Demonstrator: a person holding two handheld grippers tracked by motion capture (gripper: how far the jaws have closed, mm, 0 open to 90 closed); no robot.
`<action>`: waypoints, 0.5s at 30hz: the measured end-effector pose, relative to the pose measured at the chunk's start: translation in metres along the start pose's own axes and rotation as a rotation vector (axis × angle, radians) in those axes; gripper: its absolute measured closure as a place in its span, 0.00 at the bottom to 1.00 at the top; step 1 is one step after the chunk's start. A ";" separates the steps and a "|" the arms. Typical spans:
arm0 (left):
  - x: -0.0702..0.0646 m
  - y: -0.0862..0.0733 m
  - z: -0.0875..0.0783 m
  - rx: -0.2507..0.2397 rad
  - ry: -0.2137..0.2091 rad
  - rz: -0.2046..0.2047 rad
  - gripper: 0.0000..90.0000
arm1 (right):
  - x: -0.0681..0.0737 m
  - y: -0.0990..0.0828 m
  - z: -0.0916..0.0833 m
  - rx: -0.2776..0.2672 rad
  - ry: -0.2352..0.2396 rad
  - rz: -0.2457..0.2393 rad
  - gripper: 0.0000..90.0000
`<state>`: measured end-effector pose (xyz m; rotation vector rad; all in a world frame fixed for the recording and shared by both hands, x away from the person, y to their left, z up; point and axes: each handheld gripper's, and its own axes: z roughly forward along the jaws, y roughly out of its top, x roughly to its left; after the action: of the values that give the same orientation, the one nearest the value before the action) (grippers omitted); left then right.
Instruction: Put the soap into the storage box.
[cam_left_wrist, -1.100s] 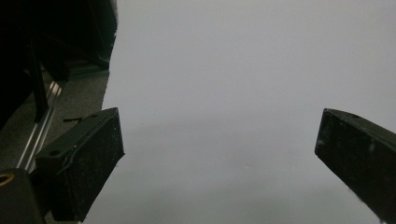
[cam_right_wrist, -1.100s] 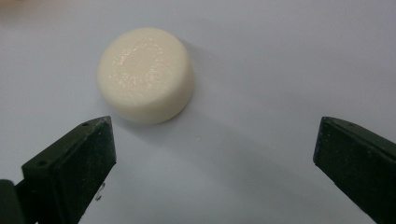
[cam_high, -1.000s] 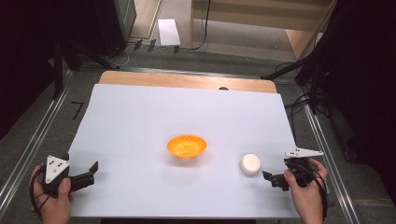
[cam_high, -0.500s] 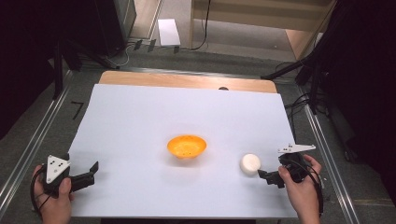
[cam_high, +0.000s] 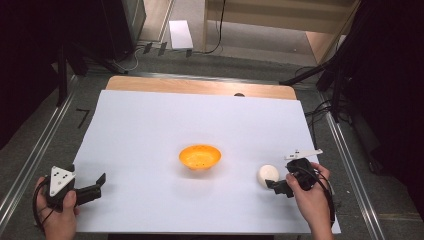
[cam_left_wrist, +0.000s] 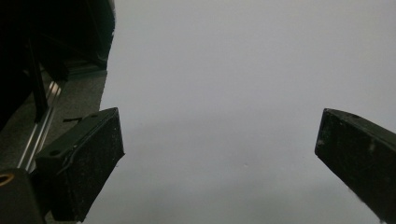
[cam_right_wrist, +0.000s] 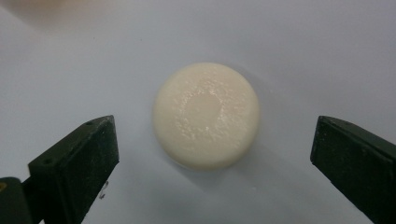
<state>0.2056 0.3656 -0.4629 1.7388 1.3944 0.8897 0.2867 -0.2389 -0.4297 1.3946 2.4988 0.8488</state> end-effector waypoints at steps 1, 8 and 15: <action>0.000 0.000 0.000 0.000 0.000 0.000 0.01 | 0.002 0.001 0.001 0.002 0.002 -0.004 0.02; 0.000 0.000 0.000 0.002 0.001 0.002 0.01 | 0.006 0.004 0.010 0.017 -0.008 0.007 0.05; 0.000 0.000 0.000 0.003 -0.005 -0.002 0.01 | 0.006 0.004 0.022 0.027 -0.020 0.036 0.11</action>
<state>0.2056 0.3660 -0.4628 1.7404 1.3949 0.8822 0.2955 -0.2237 -0.4449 1.4531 2.4865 0.8073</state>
